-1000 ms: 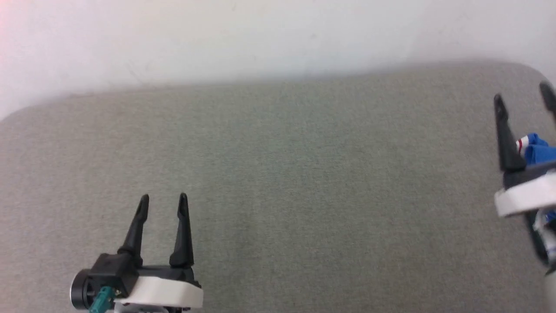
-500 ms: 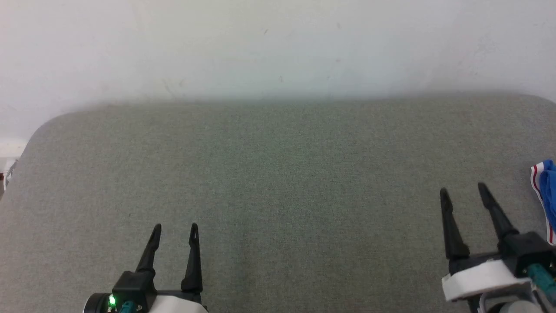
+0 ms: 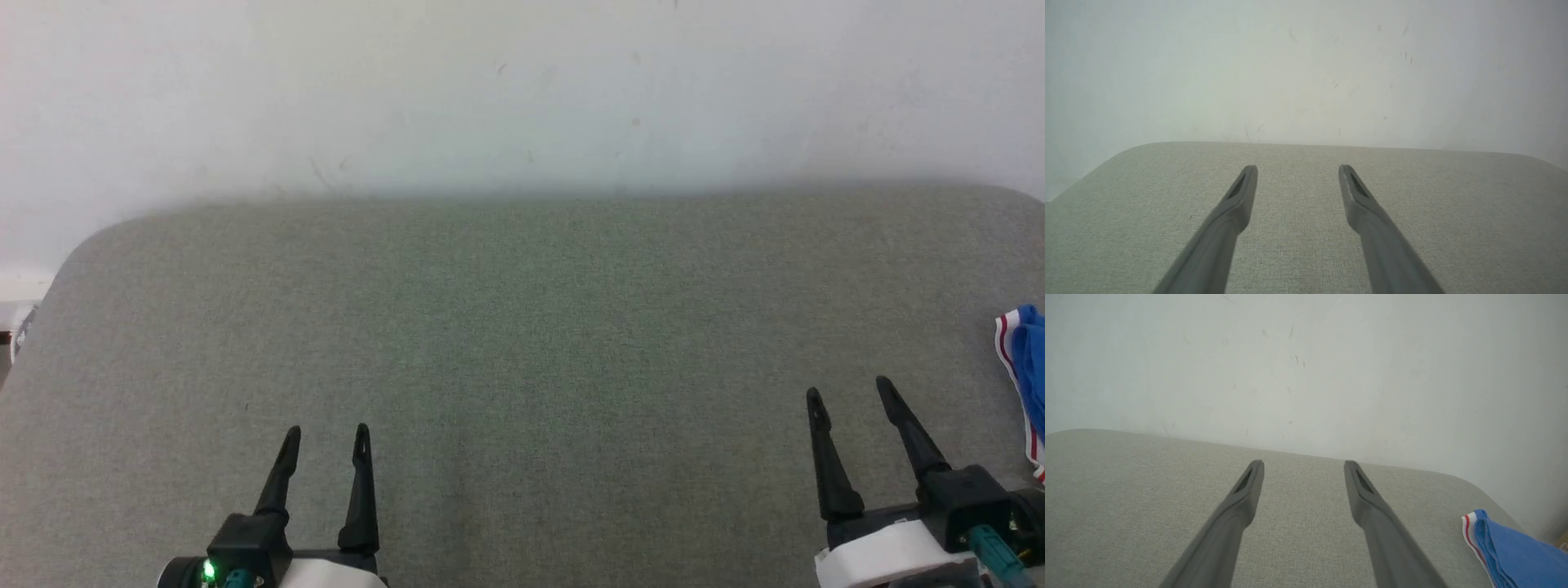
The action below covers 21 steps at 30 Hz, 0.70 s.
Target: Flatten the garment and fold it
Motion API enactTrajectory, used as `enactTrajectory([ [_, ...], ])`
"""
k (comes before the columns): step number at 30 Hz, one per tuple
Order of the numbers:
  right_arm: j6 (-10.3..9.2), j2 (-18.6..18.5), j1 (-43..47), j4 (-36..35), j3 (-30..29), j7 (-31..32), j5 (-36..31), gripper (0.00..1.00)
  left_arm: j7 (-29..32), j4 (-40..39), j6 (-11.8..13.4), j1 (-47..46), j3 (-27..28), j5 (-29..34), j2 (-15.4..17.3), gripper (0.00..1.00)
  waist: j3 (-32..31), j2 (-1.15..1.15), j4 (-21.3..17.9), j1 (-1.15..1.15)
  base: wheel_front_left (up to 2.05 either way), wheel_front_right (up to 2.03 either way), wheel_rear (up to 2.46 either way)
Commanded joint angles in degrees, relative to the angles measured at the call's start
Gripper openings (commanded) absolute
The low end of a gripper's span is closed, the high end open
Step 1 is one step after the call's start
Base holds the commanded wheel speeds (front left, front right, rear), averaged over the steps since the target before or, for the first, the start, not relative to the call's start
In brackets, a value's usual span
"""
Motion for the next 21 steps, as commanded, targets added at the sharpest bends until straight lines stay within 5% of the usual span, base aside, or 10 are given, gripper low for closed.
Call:
enactTrajectory([
  [1,-0.05,0.30,0.68,-0.42,0.43,-0.28,0.26,1.00,-0.27,-0.11,0.23,0.58,0.07,-0.19,-0.06,1.00,0.10,0.00,0.04,0.00,0.00,0.00,0.00],
  [6,-0.05,0.31,0.62,-0.45,0.59,-0.29,0.72,1.00,-0.27,0.07,-0.44,0.61,-0.11,-1.39,-0.06,1.00,0.21,0.00,0.28,0.00,0.00,0.00,0.00],
  [7,0.00,0.07,-0.01,-0.02,0.68,0.03,0.46,0.00,0.06,0.11,-0.13,-0.01,-0.10,-1.20,0.00,0.00,0.23,0.00,0.26,0.01,0.00,0.00,0.00],
  [21,0.00,0.05,-0.49,-0.17,0.88,1.36,0.53,0.00,1.40,-0.07,-0.21,-0.68,0.23,-0.48,0.00,0.00,0.22,0.00,0.19,0.01,0.00,0.00,0.00],
])
